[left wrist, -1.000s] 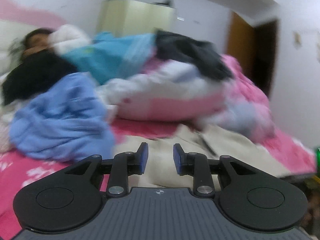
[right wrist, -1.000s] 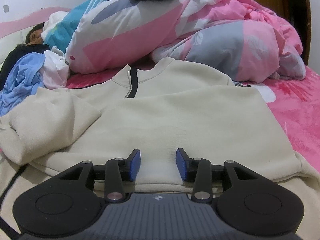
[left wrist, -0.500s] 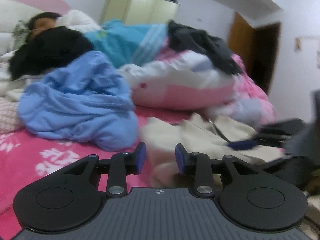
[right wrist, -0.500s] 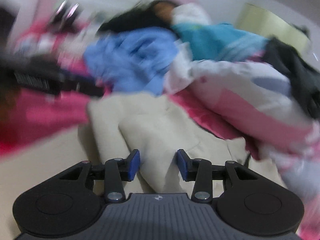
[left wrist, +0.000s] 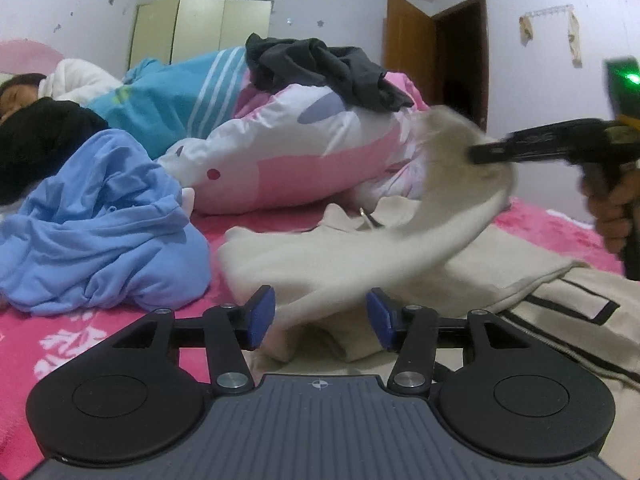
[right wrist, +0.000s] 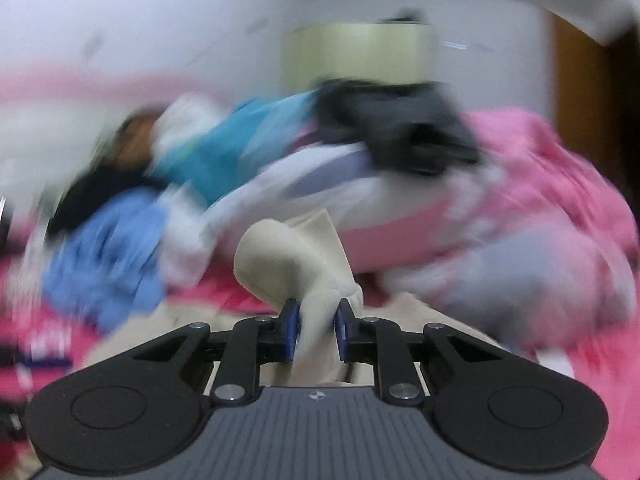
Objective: Fold clothes
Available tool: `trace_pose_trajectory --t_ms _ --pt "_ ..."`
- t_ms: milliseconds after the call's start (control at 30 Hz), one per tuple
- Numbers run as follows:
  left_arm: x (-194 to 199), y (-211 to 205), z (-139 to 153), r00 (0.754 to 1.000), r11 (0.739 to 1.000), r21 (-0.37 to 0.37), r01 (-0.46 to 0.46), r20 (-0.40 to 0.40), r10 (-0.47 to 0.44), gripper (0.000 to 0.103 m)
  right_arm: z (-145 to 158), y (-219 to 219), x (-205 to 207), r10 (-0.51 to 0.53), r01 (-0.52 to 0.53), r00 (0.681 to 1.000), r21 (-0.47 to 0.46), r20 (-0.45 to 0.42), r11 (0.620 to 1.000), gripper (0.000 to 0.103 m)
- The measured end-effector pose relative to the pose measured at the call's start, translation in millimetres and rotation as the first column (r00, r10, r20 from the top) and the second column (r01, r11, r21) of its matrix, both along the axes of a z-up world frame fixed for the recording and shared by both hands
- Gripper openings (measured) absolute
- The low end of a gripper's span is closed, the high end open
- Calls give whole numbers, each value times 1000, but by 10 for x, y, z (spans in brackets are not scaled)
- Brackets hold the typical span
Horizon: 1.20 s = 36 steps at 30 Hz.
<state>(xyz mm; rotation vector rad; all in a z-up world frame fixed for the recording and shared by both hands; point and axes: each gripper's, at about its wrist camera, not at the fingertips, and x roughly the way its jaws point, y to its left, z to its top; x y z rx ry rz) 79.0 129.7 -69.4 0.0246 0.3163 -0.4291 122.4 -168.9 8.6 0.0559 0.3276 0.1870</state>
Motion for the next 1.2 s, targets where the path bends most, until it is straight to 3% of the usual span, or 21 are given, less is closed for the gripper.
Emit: trace_pose_trajectory --t_ms 100,200,233,267,333,500,567,600,667,700,767,900,967,1067,1133,1200 --pt "-4 -35 -7 1000 1000 24 -2 0 2 51 -334 -545 -9 -85 121 983 224 -165 967 23" --pt "-2 -62 -21 1000 999 46 -13 0 13 51 -733 -915 -20 -73 218 938 416 -338 883 26" --pt "6 -65 -25 1000 999 50 -18 -3 18 51 -804 -965 -34 -64 234 931 456 -358 859 28" --pt "14 -63 -28 1000 998 52 -24 -6 24 51 -844 -990 -47 -61 248 928 485 -369 839 31" --pt "28 -59 -32 999 998 55 -32 -11 33 51 -811 -1009 -58 -69 257 931 507 -359 823 48" --pt "22 -77 -41 1000 997 73 -17 -15 18 51 -732 -1112 -32 -100 294 931 561 -350 774 63" --pt "14 -96 -56 1000 996 85 1 -21 1 51 -783 -1139 56 -135 360 903 548 -407 755 64" --pt "16 -107 -64 1000 996 93 4 -26 -2 51 -810 -1143 116 -155 398 883 532 -443 747 62" --pt "18 -126 -77 999 994 107 6 -32 -3 51 -849 -1152 233 -185 460 845 506 -502 730 41" --pt "19 -135 -83 999 994 113 7 -35 -3 51 -836 -1149 297 -194 479 834 502 -516 720 24" --pt "20 -156 -89 999 992 127 2 -35 2 52 -663 -1086 396 -187 447 858 518 -478 729 16" --pt "18 -214 -106 999 986 166 -12 -31 18 51 62 -878 444 -130 249 961 555 -244 794 14" --pt "15 -242 -114 999 983 184 -13 -29 19 51 322 -865 341 -142 196 980 534 -141 822 13" --pt "11 -272 -123 1000 978 207 -11 -27 17 51 281 -1005 164 -204 235 972 479 -117 846 13" --pt "12 -287 -127 999 976 218 -8 -30 15 51 -80 -1156 149 -257 335 938 418 -234 844 13" --pt "1 -298 -133 999 974 226 -4 -32 11 51 -444 -1316 143 -294 426 887 388 -356 817 13"
